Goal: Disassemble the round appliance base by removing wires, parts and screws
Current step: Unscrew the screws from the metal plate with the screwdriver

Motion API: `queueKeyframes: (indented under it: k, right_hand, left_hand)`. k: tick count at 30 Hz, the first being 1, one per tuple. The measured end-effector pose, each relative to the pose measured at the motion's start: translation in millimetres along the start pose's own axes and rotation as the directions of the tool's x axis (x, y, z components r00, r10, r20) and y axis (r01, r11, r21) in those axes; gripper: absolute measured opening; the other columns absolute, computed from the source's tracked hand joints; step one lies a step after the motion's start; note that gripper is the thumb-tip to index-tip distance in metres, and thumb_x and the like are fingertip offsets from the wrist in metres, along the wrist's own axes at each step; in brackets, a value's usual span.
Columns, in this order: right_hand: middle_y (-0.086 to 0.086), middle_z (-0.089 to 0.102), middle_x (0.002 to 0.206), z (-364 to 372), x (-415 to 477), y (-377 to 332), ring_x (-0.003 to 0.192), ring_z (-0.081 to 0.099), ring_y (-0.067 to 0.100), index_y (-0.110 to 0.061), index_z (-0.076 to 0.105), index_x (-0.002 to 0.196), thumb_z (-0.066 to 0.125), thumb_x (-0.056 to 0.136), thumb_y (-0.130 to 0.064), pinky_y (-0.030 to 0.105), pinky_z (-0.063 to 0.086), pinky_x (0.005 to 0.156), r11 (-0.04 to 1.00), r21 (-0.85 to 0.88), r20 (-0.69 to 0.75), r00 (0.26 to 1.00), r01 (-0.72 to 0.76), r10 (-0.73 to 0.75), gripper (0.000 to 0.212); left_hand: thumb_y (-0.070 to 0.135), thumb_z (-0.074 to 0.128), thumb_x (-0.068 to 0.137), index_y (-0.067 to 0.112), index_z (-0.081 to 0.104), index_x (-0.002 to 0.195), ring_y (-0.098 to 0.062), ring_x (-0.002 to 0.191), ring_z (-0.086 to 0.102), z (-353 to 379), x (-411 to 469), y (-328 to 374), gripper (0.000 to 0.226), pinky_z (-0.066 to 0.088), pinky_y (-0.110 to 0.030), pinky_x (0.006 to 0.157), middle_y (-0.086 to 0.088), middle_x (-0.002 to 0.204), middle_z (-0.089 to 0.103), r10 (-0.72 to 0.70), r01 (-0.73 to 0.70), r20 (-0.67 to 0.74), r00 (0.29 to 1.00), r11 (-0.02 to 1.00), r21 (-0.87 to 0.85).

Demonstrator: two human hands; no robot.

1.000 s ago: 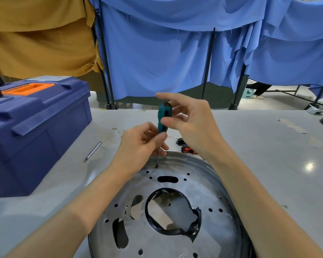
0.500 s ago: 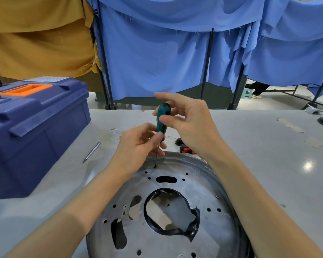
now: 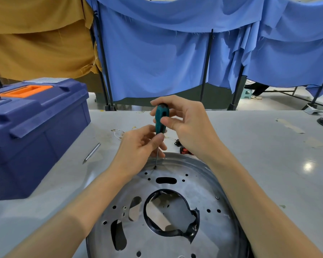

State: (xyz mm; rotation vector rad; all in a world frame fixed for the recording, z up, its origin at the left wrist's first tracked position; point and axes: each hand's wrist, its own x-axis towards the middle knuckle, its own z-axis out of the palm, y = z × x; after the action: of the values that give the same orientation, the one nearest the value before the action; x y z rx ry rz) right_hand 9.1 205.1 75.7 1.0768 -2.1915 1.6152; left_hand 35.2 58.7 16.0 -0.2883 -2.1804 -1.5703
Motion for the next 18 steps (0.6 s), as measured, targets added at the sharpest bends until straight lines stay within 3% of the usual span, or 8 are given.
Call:
queueKeyframes:
  k: [3, 6, 9, 11, 15, 18]
  right_hand:
    - [0.005, 0.067, 0.103, 3.4, -1.3, -0.6, 0.093, 0.066, 0.017, -0.014, 0.066, 0.11, 0.063, 0.088, 0.0, 0.027, 0.057, 0.082, 0.998, 0.061, 0.025, 1.0, -0.001, 0.0, 0.026]
    - [0.004, 0.061, 0.105, 4.1, -2.0, 0.9, 0.091, 0.058, 0.012, -0.023, 0.068, 0.108, 0.074, 0.082, -0.018, 0.025, 0.055, 0.08, 1.0, -0.017, 0.0, 1.0, 0.007, -0.007, 0.027]
    - [0.002, 0.066, 0.101, 1.5, -0.4, 1.4, 0.087, 0.06, 0.014, -0.02, 0.069, 0.113, 0.07, 0.083, -0.003, 0.025, 0.053, 0.082, 1.0, -0.017, -0.021, 1.0, 0.015, -0.016, 0.036]
    - [0.005, 0.069, 0.102, -0.1, 0.4, 1.5, 0.092, 0.065, 0.019, -0.015, 0.067, 0.116, 0.062, 0.083, 0.01, 0.026, 0.053, 0.087, 1.0, 0.001, 0.005, 1.0, 0.016, -0.016, 0.042]
    - [0.007, 0.07, 0.102, 0.8, 0.6, 1.8, 0.093, 0.066, 0.014, -0.007, 0.065, 0.113, 0.052, 0.087, 0.013, 0.018, 0.052, 0.088, 0.999, 0.039, 0.04, 0.999, 0.022, -0.024, 0.035]
    - [-0.002, 0.063, 0.105, 4.4, 0.1, 2.4, 0.096, 0.061, 0.011, -0.017, 0.066, 0.113, 0.066, 0.089, -0.013, 0.016, 0.052, 0.082, 1.0, 0.019, 0.033, 0.999, 0.001, -0.002, 0.025]
  left_hand:
    - [0.016, 0.059, 0.093, 0.011, 0.066, 0.095, -0.025, 0.065, 0.072, 0.7, 0.8, -1.6, 0.009, 0.059, -0.032, 0.067, -0.009, 0.076, 0.073, -0.016, 0.016, -0.012, 1.0, 1.0, 0.025]
    - [0.021, 0.07, 0.084, 0.014, 0.066, 0.088, -0.024, 0.063, 0.072, 1.5, 1.7, -1.3, 0.009, 0.059, -0.036, 0.066, -0.007, 0.072, 0.072, -0.034, 0.035, -0.034, 0.999, 0.999, 0.029]
    - [0.044, 0.079, 0.06, 0.011, 0.055, 0.076, -0.025, 0.06, 0.072, 0.8, 0.4, 1.0, 0.043, 0.059, -0.047, 0.068, -0.007, 0.07, 0.072, -0.055, 0.058, -0.067, 0.996, 0.998, 0.037]
    - [0.045, 0.08, 0.054, 0.012, 0.05, 0.072, -0.027, 0.057, 0.072, -0.1, -0.2, 0.7, 0.049, 0.059, -0.046, 0.065, -0.009, 0.069, 0.071, -0.061, 0.065, -0.093, 0.994, 0.997, 0.046]
    - [0.031, 0.067, 0.082, 0.01, 0.063, 0.09, -0.03, 0.063, 0.071, -0.5, -0.3, 1.0, 0.024, 0.057, -0.034, 0.061, -0.014, 0.076, 0.071, -0.009, 0.007, -0.051, 0.999, 0.999, -0.041]
    - [0.014, 0.057, 0.094, 0.011, 0.067, 0.097, -0.026, 0.065, 0.072, -1.0, -0.1, 0.2, 0.01, 0.056, -0.027, 0.062, -0.01, 0.076, 0.073, -0.013, 0.012, -0.011, 1.0, 1.0, -0.022]
